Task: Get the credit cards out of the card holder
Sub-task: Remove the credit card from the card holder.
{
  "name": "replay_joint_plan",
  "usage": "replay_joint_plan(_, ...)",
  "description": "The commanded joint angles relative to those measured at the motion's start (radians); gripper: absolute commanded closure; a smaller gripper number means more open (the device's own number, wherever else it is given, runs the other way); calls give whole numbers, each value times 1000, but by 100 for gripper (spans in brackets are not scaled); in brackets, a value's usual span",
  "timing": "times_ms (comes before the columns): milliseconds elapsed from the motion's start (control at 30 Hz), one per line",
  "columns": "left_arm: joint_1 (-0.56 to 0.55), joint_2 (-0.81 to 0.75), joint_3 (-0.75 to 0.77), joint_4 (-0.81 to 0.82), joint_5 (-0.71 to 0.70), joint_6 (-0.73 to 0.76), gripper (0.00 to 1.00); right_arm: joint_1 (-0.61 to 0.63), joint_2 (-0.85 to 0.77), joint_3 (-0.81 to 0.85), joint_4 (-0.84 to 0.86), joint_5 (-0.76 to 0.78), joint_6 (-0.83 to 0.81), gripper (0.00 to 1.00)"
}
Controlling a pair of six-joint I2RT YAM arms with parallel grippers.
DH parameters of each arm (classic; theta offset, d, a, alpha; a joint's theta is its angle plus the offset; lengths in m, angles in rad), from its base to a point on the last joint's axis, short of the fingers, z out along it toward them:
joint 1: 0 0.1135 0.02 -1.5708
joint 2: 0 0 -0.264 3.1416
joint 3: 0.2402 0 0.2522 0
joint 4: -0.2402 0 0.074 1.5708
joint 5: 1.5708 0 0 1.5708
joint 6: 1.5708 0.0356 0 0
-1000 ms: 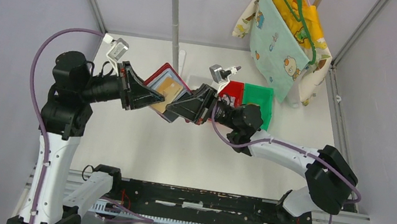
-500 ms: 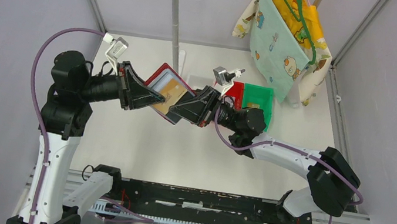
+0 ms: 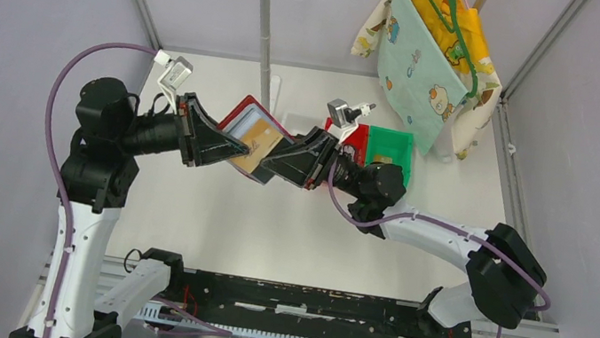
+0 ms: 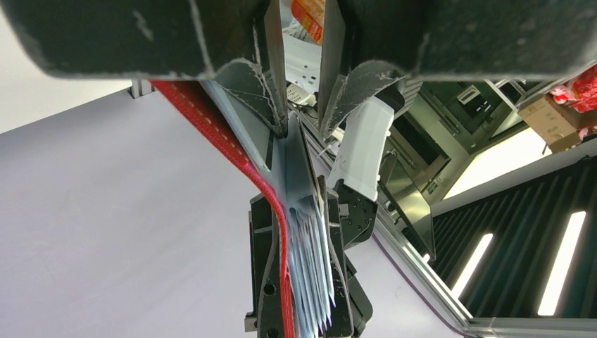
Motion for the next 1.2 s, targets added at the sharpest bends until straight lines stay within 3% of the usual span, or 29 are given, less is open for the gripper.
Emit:
replay_joint_plan(0, -4, -28, 31, 65, 58, -50, 97, -25, -3, 50, 57, 29, 33, 74)
replay_joint_plan(133, -6, -30, 28, 65, 64, -50, 94, -27, 19, 79, 109, 29, 68, 78)
replay_joint_plan(267, -5, -25, 32, 65, 64, -52, 89, -28, 21, 82, 123, 20, 77, 93)
replay_joint_plan(367, -6, -22, 34, 66, 58, -53, 77, -28, 11, 58, 131, 18, 75, 100)
replay_joint_plan(467, -5, -18, 33, 74, 53, -66, 70, -27, 1, 26, 142, 19, 74, 100)
replay_joint_plan(800, -5, -12, 38, 114, 27, -102, 75, -29, -42, -68, 150, 21, 58, 100)
replay_joint_plan(1100, -5, -14, 34, 120, 4, -109, 71, -34, -53, -62, 134, 25, 46, 100)
replay_joint_plan(1167, -5, -14, 32, 120, 3, -109, 73, -32, -39, -33, 142, 13, 58, 88)
